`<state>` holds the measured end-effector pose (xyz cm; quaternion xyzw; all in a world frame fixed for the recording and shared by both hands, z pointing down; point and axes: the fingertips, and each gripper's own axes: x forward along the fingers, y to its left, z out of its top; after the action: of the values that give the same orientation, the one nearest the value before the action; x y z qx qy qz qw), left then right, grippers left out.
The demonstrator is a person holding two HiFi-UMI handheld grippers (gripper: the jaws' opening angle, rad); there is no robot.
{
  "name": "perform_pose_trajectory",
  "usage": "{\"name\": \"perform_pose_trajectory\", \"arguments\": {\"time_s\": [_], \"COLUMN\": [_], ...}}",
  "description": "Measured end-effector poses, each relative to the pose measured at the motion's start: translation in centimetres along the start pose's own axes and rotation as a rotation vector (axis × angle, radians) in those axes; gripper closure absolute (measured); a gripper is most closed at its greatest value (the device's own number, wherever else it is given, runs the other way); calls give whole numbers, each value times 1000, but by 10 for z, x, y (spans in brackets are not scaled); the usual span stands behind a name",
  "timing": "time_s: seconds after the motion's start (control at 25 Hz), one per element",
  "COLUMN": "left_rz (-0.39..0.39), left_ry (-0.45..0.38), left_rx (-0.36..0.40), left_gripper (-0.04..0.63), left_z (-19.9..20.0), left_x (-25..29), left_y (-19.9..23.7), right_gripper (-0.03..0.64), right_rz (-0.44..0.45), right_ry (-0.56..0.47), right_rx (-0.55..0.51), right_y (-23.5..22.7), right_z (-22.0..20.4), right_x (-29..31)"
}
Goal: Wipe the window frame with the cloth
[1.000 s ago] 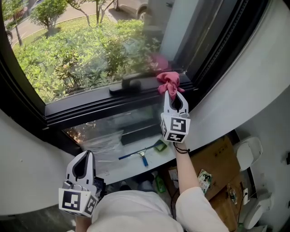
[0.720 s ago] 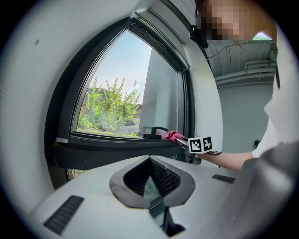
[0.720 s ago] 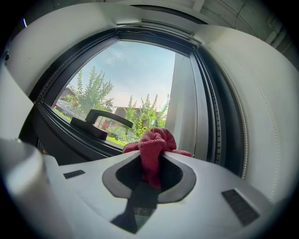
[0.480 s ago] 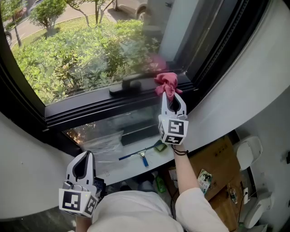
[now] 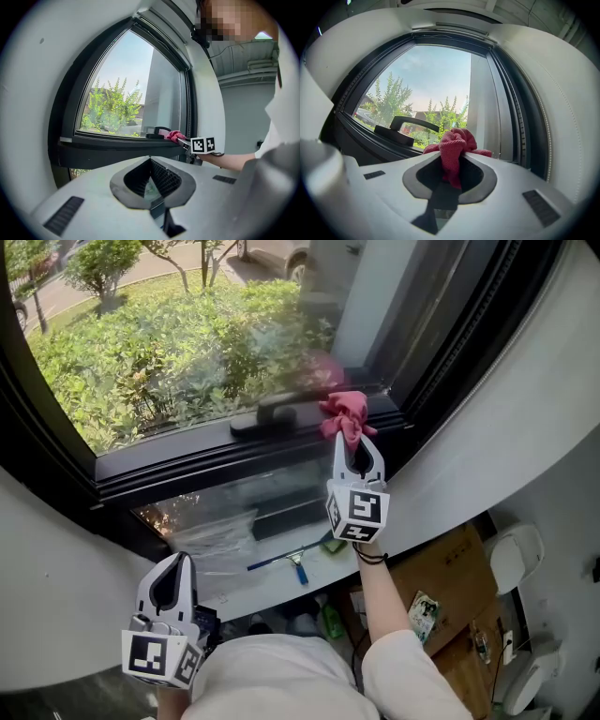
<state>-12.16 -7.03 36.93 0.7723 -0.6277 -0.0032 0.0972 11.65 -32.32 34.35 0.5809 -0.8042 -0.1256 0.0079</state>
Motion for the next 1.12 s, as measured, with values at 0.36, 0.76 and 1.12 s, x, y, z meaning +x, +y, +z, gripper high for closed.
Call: {"name": "perform_pose_trajectory", "arguments": {"time_s": [0.36, 0.76, 1.12], "left_rz": [-3, -2, 0], "left_ry": [-1, 0, -5], "left_rx": [-2, -4, -4], "left_gripper": [588, 588, 588], "left_z": [0, 0, 0], "left_x": [-1, -2, -4], "left_y": [-5, -6, -5], "right_gripper": [540, 540, 540], "right_rz": [43, 77, 120], "right_ry": [-2, -9, -26], "right_rx": [-17, -26, -35], "right_y": [19, 39, 59], "right_z": [6, 10, 16], "right_x": [-3, -5, -9]}}
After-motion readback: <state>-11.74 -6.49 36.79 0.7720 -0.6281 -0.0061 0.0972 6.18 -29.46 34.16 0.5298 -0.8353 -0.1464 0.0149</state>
